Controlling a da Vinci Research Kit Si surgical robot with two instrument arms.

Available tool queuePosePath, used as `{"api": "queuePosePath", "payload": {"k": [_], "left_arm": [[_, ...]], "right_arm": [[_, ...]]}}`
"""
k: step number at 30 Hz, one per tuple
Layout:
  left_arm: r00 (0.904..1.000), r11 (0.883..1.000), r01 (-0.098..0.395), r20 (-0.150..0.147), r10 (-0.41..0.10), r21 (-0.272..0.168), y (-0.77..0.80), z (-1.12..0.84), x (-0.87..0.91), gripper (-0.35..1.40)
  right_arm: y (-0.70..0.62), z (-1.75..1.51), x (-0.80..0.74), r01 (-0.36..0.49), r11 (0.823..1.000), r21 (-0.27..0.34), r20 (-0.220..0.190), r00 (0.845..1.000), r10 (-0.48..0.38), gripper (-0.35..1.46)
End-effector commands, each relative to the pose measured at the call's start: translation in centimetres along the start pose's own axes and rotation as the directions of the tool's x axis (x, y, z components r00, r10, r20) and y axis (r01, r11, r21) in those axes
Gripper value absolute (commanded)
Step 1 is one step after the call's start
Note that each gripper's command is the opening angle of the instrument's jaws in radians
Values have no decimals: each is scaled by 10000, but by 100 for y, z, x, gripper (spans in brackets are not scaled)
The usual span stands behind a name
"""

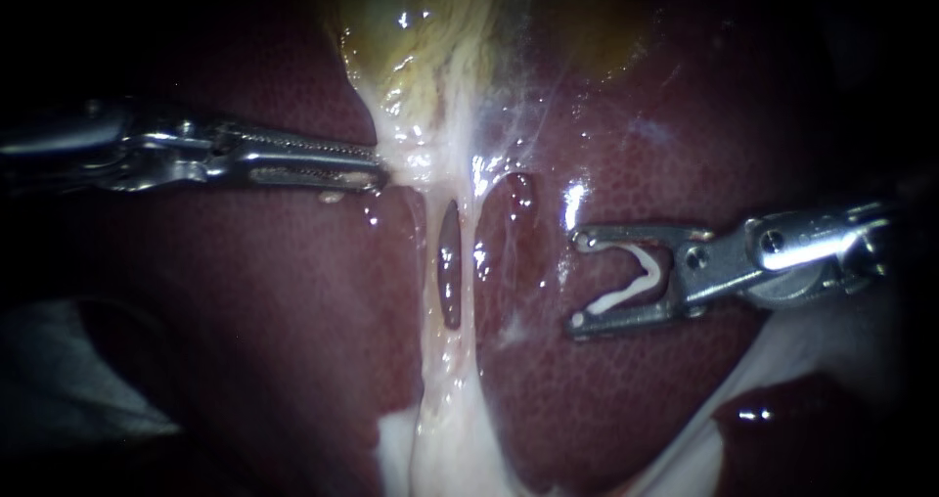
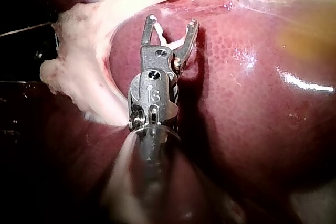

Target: Clipping first clip left tube

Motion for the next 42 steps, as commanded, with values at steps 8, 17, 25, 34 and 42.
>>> {"api": "queuePosePath", "payload": {"k": [8, 17, 25, 34, 42], "left_arm": [[9999, 9999, 97, 60, -96, -91, 5, -29, 18, -35], [9992, 9998, 197, -353, -194, 80, 22, -80, 52, -35], [9991, 9997, 207, -362, -202, 123, 27, -78, 52, -35], [9991, 9997, 206, -369, -200, 154, 29, -74, 51, -35], [9991, 9996, 210, -379, -203, 203, 29, -71, 52, -35]], "right_arm": [[0, 0, 0, -1, 10000, 5, -1, 10000, 1, 50], [0, -1, 0, -7, 10000, 94, -24, 10000, 7, 50], [-6, 22, 12, 4, 9980, 627, -570, 9984, 31, 49], [-20, 64, 31, -441, 9914, 1233, -1196, 9911, 590, 49], [-19, 88, 45, -681, 9854, 1561, -1577, 9831, 929, 49]]}}
